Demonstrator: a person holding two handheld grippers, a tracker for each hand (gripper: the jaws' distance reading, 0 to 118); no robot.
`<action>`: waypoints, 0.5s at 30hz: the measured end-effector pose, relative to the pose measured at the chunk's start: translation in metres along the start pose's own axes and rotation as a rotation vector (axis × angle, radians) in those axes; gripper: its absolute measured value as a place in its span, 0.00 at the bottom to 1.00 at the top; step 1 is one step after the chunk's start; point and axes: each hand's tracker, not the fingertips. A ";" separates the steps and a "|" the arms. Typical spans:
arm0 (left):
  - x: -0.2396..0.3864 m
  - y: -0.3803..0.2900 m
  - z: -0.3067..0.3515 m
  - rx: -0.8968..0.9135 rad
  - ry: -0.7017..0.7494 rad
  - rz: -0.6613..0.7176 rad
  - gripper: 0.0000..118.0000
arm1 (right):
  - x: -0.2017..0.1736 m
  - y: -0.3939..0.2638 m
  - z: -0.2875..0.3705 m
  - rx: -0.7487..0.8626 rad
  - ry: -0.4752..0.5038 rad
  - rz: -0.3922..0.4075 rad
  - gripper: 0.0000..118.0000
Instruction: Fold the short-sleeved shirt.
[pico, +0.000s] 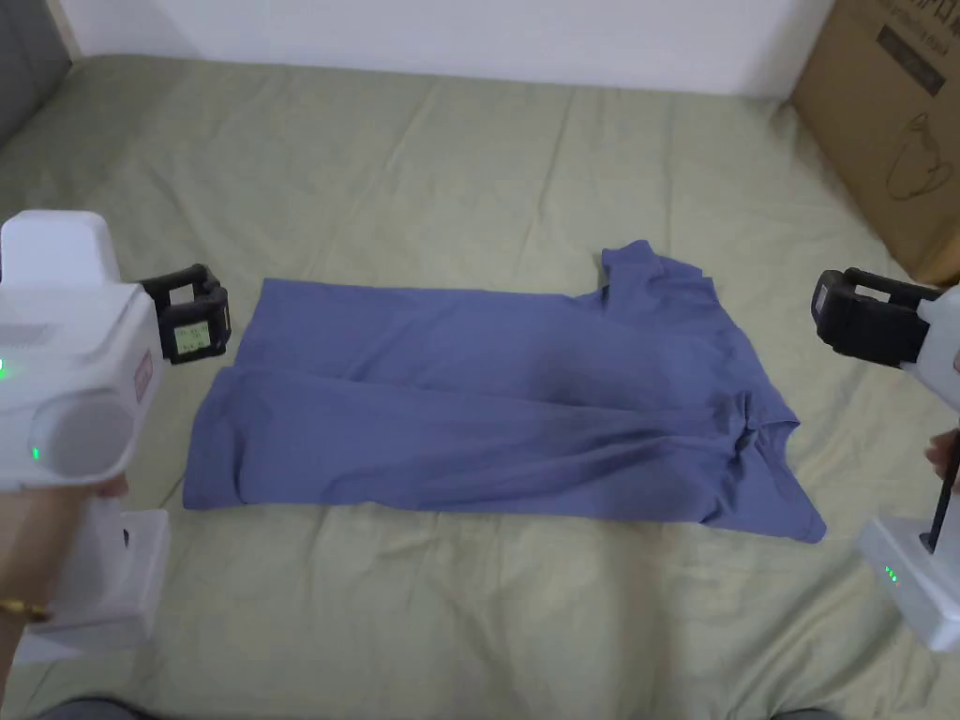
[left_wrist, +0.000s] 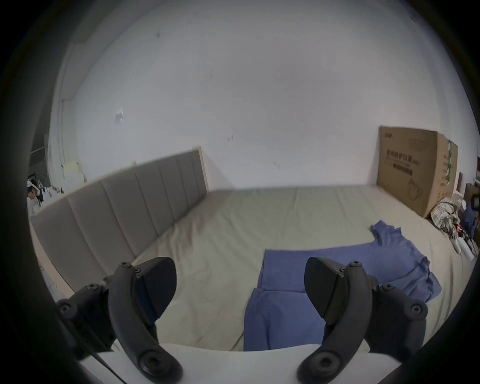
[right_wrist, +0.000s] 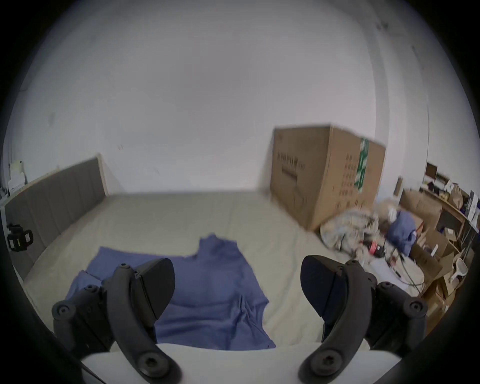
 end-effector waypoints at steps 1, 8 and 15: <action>-0.001 -0.003 0.015 0.029 0.001 0.001 0.77 | -0.005 -0.002 0.019 0.048 -0.005 -0.002 0.85; -0.004 -0.023 0.080 0.082 -0.069 0.045 0.12 | -0.033 -0.036 0.094 0.143 0.014 -0.032 0.06; -0.003 -0.040 0.090 0.035 -0.134 0.035 0.00 | -0.032 -0.058 0.108 0.094 0.027 -0.048 0.00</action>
